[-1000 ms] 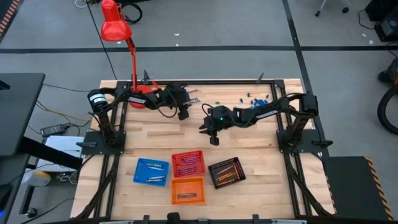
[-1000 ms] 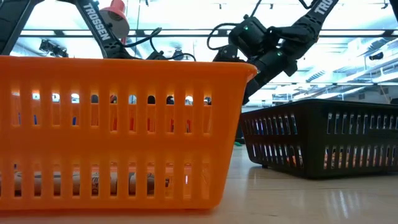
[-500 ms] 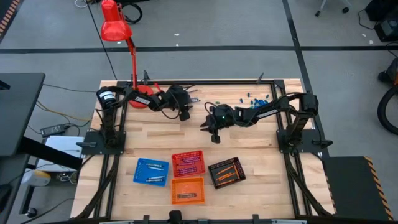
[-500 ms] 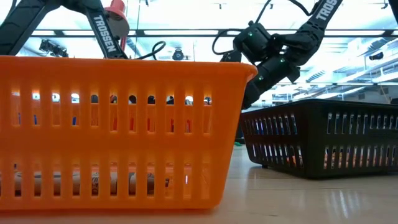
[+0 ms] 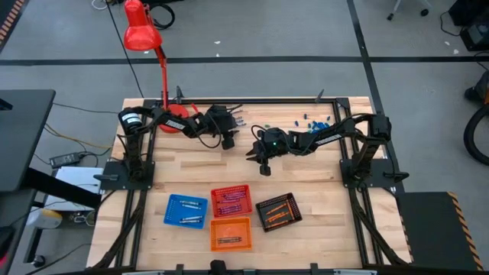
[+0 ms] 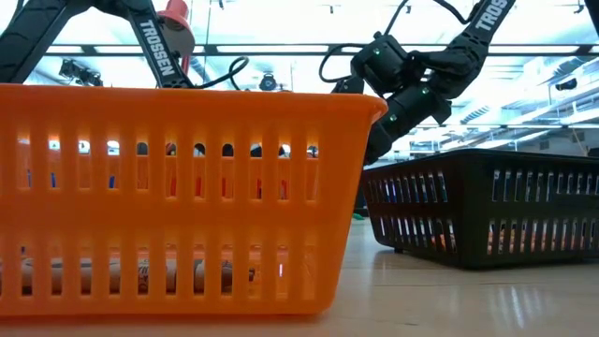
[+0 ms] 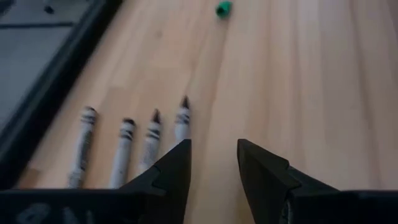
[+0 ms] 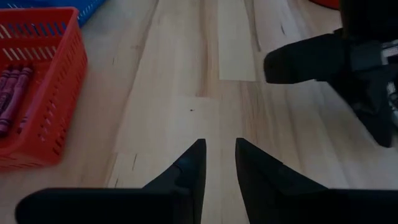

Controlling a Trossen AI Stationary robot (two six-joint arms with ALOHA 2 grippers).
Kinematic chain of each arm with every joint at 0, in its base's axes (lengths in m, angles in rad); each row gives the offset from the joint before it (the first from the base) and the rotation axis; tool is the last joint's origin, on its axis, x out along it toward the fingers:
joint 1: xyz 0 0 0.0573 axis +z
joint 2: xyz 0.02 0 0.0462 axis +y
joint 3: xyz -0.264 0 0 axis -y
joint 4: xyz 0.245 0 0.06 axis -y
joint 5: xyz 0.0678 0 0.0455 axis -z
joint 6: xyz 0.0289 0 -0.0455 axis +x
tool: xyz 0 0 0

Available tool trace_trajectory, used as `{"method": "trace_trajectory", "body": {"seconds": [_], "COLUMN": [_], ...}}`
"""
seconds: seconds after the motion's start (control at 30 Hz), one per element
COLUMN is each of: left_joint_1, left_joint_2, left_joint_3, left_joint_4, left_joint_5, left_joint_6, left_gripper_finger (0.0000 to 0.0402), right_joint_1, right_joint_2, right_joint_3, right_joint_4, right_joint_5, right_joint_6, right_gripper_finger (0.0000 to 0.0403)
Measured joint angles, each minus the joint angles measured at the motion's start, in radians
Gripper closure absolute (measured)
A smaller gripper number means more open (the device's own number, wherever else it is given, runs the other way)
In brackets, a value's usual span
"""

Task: Sort crayons
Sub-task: Put the black crayon into the blue bin

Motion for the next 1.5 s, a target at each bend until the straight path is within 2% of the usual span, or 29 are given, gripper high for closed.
{"method": "trace_trajectory", "body": {"seconds": [0.43,0.8,0.93,1.1,1.37,1.5], "left_joint_1": [0.040,0.020,0.016,0.021,0.014,-0.026], "left_joint_2": [0.006,0.006,0.006,0.007,0.008,0.008], "left_joint_3": [0.000,0.000,0.001,0.034,0.040,0.040], "left_joint_4": [-0.018,-0.038,-0.040,-0.063,-0.084,-0.086], "left_joint_5": [-0.024,-0.024,0.004,0.110,0.116,0.110], "left_joint_6": [-0.016,-0.028,-0.009,-0.035,-0.045,-0.066], "left_gripper_finger": [0.0260,0.0260,0.0260,0.0260,0.0260,0.0260], "right_joint_1": [0.000,0.002,0.002,0.002,0.002,0.002], "right_joint_2": [0.000,0.000,0.000,0.000,-0.007,-0.037], "right_joint_3": [0.000,0.000,0.000,0.000,0.001,0.002], "right_joint_4": [0.001,0.004,0.005,0.006,-0.010,-0.039], "right_joint_5": [-0.001,-0.003,-0.025,-0.026,-0.026,-0.018], "right_joint_6": [0.000,0.000,0.000,0.000,0.000,-0.005], "right_gripper_finger": [0.0312,0.0312,0.0312,0.0312,0.0312,0.0312]}}
